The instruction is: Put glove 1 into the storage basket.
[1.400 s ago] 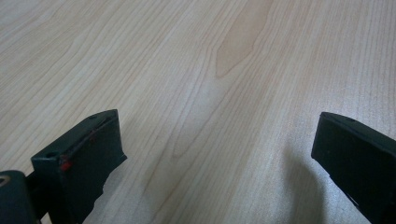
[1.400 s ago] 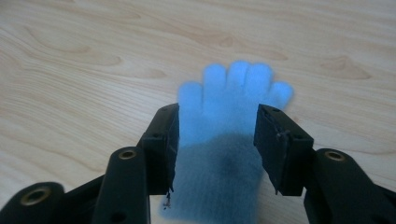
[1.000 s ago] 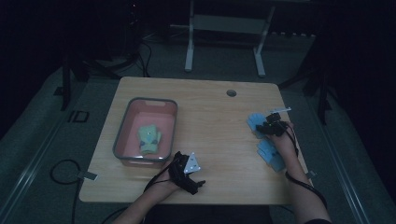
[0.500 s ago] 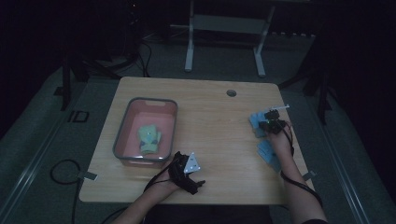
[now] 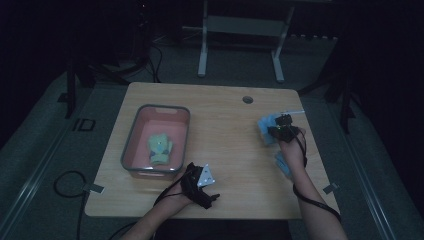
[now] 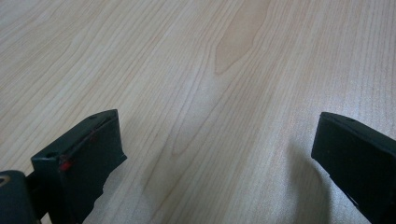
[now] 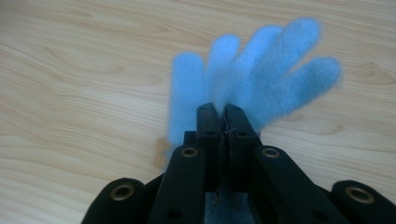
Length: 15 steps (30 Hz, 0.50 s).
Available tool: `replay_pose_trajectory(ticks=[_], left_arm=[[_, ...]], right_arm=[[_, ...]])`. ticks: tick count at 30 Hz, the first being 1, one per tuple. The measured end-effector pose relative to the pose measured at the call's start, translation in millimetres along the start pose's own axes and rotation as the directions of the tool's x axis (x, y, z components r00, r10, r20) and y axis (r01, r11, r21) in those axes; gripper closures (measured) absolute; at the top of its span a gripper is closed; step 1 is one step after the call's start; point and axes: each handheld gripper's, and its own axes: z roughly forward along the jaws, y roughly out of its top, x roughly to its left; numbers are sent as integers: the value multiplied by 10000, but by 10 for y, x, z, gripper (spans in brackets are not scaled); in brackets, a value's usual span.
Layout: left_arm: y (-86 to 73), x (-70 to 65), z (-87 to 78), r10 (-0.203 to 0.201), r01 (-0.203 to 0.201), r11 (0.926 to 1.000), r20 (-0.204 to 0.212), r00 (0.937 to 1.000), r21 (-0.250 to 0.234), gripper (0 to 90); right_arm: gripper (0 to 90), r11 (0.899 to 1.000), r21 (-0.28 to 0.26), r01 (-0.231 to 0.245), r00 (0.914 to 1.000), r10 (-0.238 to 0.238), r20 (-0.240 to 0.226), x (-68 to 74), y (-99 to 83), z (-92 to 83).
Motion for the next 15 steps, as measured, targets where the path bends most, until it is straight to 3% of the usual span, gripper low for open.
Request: replay_pose_trajectory(ticks=[9, 15], left_arm=[[7, -2, -3, 36, -36, 10000, -16, 10000, -18, 22], [17, -9, -30, 162, -163, 9999, -241, 9996, -44, 22]], right_arm=[[865, 9977, -672, 5, 9992, -31, -395, 342, 19, -283], [865, 9963, -861, -14, 9977, -43, -670, 531, -4, -359]])
